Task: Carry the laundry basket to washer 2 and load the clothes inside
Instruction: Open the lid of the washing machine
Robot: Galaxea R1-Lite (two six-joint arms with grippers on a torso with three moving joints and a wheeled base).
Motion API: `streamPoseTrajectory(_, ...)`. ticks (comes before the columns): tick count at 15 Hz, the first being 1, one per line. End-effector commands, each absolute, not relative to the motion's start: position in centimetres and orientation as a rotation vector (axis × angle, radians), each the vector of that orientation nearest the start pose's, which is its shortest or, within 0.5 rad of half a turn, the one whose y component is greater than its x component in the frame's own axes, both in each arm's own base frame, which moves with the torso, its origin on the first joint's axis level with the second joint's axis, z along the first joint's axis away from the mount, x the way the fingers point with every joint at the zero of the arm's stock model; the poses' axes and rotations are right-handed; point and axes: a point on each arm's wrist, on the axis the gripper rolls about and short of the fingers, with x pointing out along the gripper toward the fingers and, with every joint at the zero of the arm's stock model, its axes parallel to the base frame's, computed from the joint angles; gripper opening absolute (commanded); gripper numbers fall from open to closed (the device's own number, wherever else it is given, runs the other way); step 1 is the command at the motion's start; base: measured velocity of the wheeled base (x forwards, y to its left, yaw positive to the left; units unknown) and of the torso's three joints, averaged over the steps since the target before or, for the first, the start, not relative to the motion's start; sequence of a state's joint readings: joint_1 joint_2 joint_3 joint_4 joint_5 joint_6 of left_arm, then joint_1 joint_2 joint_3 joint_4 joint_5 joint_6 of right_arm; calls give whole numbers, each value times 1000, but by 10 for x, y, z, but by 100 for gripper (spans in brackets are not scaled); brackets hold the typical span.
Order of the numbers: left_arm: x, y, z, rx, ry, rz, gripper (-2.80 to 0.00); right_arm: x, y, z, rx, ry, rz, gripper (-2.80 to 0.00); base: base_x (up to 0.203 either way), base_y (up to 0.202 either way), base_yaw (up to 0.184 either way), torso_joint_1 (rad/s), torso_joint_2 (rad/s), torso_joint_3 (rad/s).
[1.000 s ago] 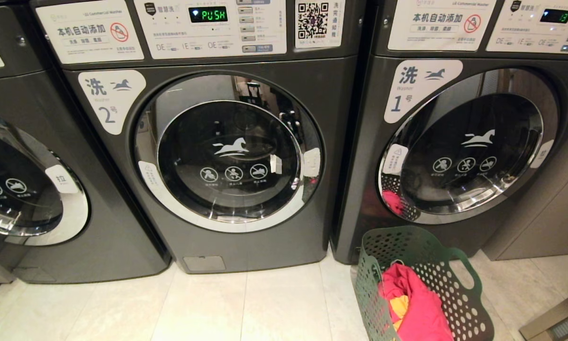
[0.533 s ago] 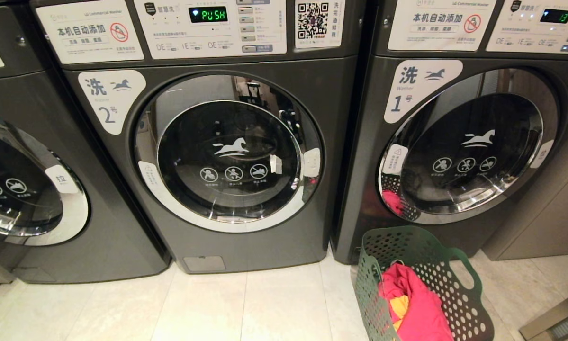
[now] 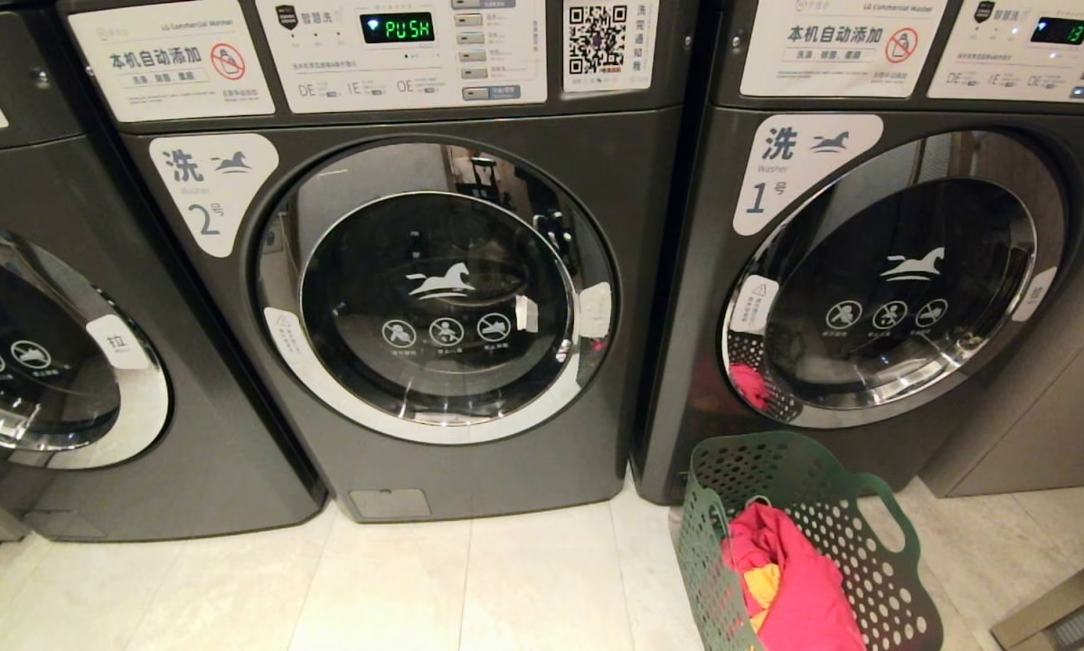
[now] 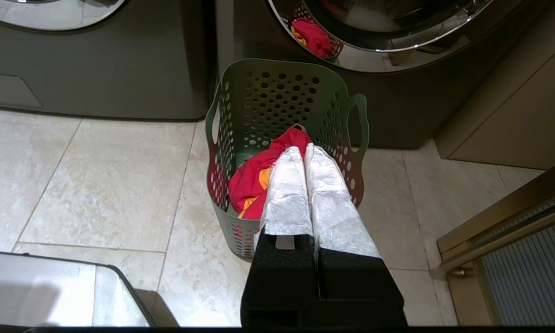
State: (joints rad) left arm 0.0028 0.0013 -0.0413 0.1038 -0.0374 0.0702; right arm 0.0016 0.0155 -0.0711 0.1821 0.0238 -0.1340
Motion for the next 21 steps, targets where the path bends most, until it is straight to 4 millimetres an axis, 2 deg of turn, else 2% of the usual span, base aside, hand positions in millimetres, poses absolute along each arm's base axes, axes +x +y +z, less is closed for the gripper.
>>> streamPoseTrajectory(1, -26, -1, 76, 69, 65, -36, -280, -29, 1, 76, -134, 110, 34, -280, 0, 0, 0, 0, 0, 0)
streamPoseTrajectory(11, -26, -1, 76, 68, 65, -33, -280, -29, 1, 76, -132, 110, 33, -280, 0, -14, 4, 1, 1, 1)
streamPoseTrajectory(21, -26, -1, 76, 69, 63, -33, -280, -29, 0, 76, -120, 110, 33, -280, 0, -186, 1, 3, 2, 3)
